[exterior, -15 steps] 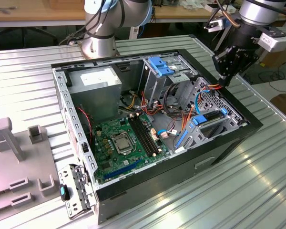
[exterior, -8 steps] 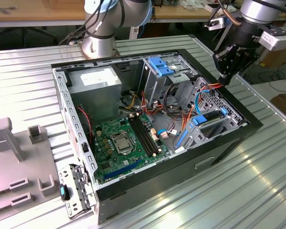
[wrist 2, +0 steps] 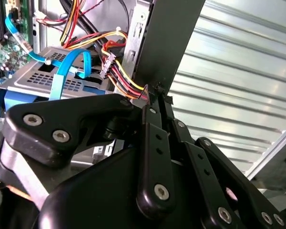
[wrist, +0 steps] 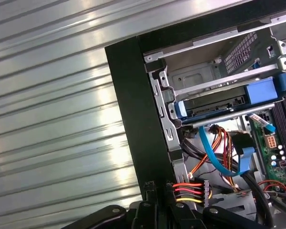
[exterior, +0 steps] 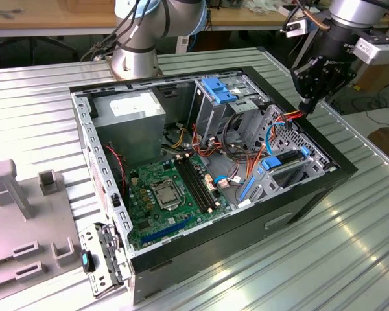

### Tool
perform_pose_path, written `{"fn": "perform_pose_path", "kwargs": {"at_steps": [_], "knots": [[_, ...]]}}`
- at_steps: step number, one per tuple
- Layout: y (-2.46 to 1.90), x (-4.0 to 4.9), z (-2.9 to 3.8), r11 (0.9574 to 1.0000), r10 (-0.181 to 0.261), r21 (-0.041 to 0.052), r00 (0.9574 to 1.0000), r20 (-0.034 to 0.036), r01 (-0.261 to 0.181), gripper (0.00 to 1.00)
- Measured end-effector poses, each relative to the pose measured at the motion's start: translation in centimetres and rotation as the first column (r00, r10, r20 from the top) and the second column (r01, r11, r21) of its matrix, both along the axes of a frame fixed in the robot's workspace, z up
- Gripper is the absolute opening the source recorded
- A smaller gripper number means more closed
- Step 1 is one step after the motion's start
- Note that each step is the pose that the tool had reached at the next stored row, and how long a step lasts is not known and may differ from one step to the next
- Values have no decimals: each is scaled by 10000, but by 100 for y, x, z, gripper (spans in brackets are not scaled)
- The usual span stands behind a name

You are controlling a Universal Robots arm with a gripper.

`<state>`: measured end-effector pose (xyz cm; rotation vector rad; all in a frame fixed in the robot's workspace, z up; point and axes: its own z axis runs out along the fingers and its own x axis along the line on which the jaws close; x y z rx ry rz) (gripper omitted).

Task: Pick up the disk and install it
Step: 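Insert the first disk wire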

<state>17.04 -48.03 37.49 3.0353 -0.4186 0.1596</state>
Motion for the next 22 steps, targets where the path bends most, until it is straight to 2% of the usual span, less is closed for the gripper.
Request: {"fn": "perform_pose_path", "kwargs": {"at_steps": [5,10,14,17,20,21,22], "knots": [[0,-2,0,9988,-482,0,9988,0,482,17],[1,-21,0,9944,-1056,0,9944,1,1056,17],[0,-146,0,9940,-1097,-1,9940,0,1097,17],[0,-204,-1,9929,-1189,1,9929,0,1189,17],[0,-216,-2,9878,-1554,0,9878,0,1554,17],[0,-218,-3,9855,-1700,0,9855,-1,1700,17],[0,-220,-4,9811,-1933,0,9811,0,1933,17]]}}
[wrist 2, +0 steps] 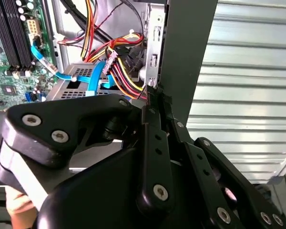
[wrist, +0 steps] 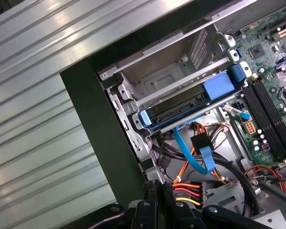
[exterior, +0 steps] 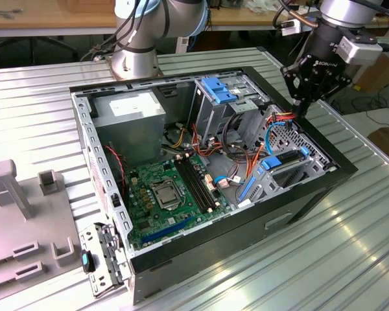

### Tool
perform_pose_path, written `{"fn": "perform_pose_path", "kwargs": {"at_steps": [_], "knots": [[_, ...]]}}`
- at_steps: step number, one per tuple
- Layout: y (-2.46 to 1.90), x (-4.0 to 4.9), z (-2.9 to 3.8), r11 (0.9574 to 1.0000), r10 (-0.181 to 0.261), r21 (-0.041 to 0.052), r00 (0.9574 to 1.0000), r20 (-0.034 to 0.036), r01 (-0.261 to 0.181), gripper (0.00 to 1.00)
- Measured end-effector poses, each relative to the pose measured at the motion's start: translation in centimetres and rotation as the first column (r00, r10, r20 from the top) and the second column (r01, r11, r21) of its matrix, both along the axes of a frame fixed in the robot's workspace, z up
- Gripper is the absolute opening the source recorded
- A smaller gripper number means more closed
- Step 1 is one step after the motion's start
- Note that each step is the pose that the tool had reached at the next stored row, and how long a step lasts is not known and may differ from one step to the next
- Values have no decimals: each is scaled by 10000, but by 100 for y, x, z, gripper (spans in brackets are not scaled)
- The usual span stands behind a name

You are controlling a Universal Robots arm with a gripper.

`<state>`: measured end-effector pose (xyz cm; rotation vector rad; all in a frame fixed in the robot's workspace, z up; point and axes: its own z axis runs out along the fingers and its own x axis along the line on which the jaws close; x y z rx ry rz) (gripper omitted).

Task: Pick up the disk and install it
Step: 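Insert the first disk wire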

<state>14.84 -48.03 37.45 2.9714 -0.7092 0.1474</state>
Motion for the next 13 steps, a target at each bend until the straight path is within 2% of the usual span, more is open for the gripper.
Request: {"fn": "perform_pose_path", "kwargs": {"at_steps": [4,7,9,13], "knots": [[0,-1,-3,9987,-506,-1,9987,0,506,17],[0,0,-4,9952,-978,-1,9952,0,978,17],[0,0,-5,9916,-1292,0,9916,0,1292,17],[0,0,-9,9811,-1933,-1,9811,0,1933,17]]}}
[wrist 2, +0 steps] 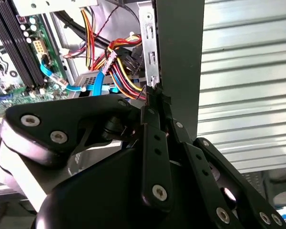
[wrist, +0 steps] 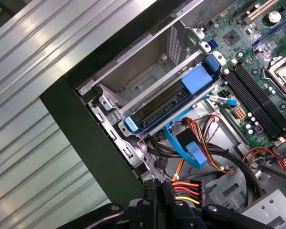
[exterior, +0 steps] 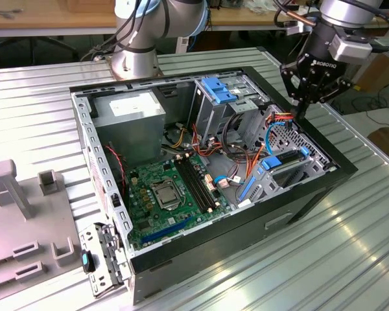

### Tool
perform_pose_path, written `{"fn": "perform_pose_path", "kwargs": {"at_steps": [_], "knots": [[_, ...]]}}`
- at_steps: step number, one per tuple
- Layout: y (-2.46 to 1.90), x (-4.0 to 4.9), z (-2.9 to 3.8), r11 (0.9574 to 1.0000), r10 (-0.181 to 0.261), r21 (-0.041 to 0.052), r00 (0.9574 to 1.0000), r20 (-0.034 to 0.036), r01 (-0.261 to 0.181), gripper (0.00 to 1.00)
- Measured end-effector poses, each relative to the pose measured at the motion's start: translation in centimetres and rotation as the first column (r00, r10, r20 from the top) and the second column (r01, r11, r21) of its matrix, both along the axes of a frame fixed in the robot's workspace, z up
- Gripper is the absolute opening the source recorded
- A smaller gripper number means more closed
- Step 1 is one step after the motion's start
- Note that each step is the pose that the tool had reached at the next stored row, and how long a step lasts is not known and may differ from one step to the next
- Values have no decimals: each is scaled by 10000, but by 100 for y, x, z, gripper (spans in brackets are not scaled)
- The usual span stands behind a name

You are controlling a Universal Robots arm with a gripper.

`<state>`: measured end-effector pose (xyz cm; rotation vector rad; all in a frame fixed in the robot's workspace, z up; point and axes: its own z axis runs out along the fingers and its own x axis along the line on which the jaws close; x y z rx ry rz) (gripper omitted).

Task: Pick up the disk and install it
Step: 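Insert the first disk wire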

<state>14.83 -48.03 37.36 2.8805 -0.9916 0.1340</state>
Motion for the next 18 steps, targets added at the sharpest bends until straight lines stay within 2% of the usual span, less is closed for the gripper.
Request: {"fn": "perform_pose_path", "kwargs": {"at_steps": [4,6,10,16,18], "knots": [[0,0,-7,9984,-559,-7,9984,0,559,17],[0,0,-13,9948,-1015,-15,9948,1,1015,17],[0,0,-20,9876,-1571,-20,9876,2,1571,17],[0,-2,-28,9779,-2088,-57,9780,9,2088,17],[-37,-3,-28,9770,-2133,-64,9770,10,2133,17]]}}
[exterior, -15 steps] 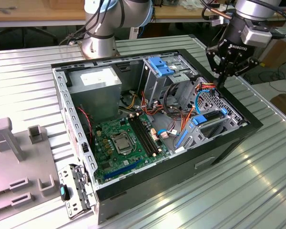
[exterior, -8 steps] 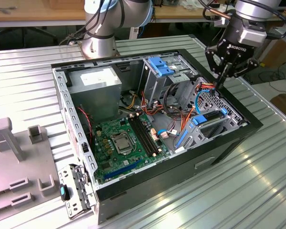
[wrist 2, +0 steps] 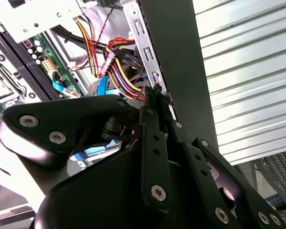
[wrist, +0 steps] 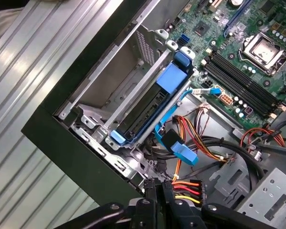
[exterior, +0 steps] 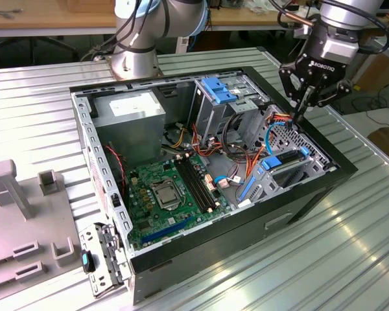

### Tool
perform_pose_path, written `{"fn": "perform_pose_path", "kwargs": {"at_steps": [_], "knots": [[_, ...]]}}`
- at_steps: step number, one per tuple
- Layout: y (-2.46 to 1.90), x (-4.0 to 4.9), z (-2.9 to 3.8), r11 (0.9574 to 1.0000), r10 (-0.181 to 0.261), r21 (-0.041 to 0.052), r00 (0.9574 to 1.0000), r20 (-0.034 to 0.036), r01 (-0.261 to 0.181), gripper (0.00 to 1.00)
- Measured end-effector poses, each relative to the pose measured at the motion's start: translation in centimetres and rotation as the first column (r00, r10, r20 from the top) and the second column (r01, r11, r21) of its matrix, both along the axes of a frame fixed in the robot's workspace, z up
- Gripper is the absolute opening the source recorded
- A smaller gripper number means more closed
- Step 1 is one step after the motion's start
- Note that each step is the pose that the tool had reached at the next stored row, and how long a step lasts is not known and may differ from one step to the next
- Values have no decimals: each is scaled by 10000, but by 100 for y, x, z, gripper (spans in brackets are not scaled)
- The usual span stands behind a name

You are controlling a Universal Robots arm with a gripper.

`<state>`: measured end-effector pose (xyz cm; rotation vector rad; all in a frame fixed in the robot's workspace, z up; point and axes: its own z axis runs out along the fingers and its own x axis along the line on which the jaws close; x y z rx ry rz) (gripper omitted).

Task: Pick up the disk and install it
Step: 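Insert the first disk wire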

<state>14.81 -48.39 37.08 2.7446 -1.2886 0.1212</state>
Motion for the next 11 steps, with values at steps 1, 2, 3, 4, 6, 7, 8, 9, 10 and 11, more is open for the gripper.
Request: {"fn": "perform_pose_path", "kwargs": {"at_steps": [1,2,3,4,6,7,8,9,10,11], "knots": [[-16,-1,0,10000,-1,0,10000,0,1,17],[-32,-1,0,10000,-2,0,10000,0,2,17],[-53,-1,0,10000,-1,0,10000,0,1,17],[-68,-1,0,10000,-1,1,10000,0,1,17],[-94,-2,0,10000,-15,1,10000,0,15,17],[-95,-3,-2,9999,-173,0,9999,0,173,17],[-95,-2,-4,9994,-341,-3,9994,0,341,17],[-95,-2,-6,9988,-485,-6,9988,0,485,17],[-96,-2,-10,9971,-764,-14,9971,1,764,17],[-95,-2,-12,9961,-880,-19,9961,1,880,17]]}}
